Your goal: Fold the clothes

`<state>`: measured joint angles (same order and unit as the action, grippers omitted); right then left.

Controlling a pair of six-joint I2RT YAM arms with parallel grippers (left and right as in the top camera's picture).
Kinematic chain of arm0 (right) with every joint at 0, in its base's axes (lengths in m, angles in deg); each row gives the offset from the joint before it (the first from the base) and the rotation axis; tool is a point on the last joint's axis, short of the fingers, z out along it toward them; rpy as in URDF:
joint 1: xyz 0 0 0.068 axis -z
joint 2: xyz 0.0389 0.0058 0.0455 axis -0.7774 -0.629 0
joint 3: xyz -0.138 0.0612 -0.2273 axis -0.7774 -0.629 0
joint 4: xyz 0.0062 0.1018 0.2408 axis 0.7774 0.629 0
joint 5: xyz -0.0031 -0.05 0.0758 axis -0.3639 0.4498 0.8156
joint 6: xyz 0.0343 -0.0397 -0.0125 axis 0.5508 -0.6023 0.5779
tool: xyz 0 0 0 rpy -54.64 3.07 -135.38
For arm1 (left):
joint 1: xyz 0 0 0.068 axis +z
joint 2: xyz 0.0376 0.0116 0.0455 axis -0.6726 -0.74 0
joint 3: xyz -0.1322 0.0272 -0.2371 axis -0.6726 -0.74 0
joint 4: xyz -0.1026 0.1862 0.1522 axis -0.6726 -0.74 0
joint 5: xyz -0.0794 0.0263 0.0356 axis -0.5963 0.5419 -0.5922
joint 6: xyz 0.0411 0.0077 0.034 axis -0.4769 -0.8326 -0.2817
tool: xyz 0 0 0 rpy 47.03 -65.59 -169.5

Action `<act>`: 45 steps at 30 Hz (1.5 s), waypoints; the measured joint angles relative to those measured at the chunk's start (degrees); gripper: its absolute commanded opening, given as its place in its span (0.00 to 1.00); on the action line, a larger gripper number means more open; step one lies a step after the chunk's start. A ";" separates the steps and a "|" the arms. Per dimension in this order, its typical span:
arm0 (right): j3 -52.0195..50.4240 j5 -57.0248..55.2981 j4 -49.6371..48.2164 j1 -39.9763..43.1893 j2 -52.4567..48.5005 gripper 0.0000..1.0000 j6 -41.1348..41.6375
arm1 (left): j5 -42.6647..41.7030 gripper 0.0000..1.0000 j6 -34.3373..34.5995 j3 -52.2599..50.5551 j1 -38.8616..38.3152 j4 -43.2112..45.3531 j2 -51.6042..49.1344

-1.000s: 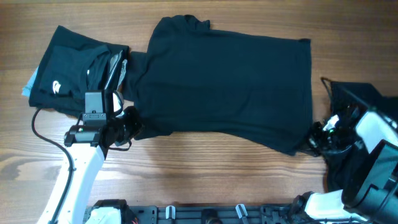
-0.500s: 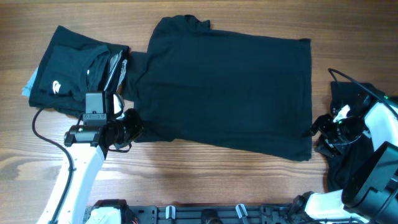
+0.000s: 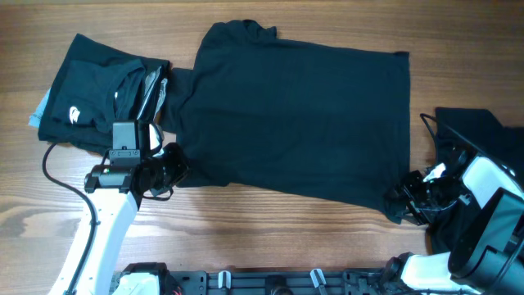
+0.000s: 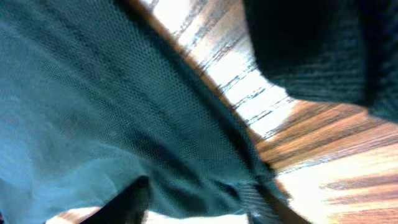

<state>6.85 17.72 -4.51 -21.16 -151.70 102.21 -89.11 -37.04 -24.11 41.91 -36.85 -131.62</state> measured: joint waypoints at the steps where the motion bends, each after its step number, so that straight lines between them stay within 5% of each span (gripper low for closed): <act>1: -0.02 0.00 -0.07 0.00 0.00 0.11 -0.09 | 0.00 0.04 0.00 0.00 0.00 0.02 0.00; 3: -0.42 0.04 -0.26 0.00 -0.35 0.05 0.09 | 0.00 0.04 0.00 0.00 0.00 0.04 0.00; 21: 12.59 3.45 12.20 -0.11 -0.90 0.04 -7.98 | -0.26 0.04 -0.15 0.00 0.00 0.26 0.00; 35: 12.61 13.11 4.57 -0.11 -0.90 0.04 -11.45 | -5.35 0.04 -0.17 0.00 0.00 8.28 0.00; 45: 12.61 13.49 -1.97 -0.11 -0.90 0.04 -0.85 | -2.75 0.04 -0.22 0.00 0.00 16.48 0.00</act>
<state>19.46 31.21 -6.47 -21.27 -152.60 101.36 -91.86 -37.26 -24.11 41.91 -20.37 -131.62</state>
